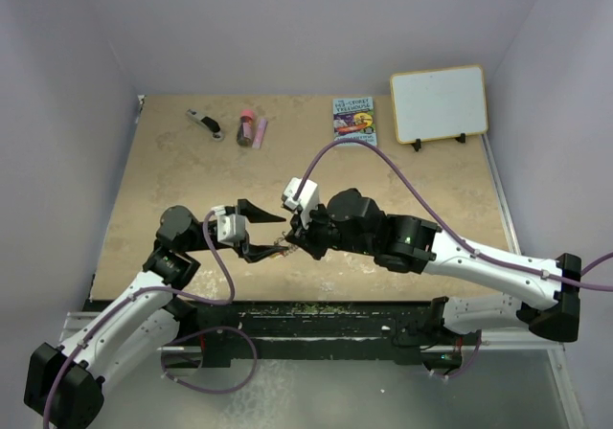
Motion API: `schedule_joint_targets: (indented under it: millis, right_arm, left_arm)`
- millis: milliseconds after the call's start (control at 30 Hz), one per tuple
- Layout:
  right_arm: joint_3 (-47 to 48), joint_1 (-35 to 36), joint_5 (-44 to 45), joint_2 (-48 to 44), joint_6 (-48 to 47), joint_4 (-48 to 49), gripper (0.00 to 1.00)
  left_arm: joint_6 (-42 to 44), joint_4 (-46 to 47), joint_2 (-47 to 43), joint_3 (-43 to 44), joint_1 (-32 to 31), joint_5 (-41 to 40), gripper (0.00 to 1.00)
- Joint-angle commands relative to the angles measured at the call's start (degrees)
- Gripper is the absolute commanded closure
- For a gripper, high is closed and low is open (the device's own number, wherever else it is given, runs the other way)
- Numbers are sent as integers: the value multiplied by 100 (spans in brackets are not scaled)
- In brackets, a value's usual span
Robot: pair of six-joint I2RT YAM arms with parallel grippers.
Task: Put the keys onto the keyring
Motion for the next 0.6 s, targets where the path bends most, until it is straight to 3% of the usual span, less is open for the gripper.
schedule_joint_targets:
  millis: [0,567]
  right_arm:
    - [-8,26,-45,-211,88,273,100]
    - [-54,35,-110,-257,91,365,100]
  left_arm:
    - [124,409,-61,118,-14,198,38]
    - [0,507,-83,243,-13,237,48]
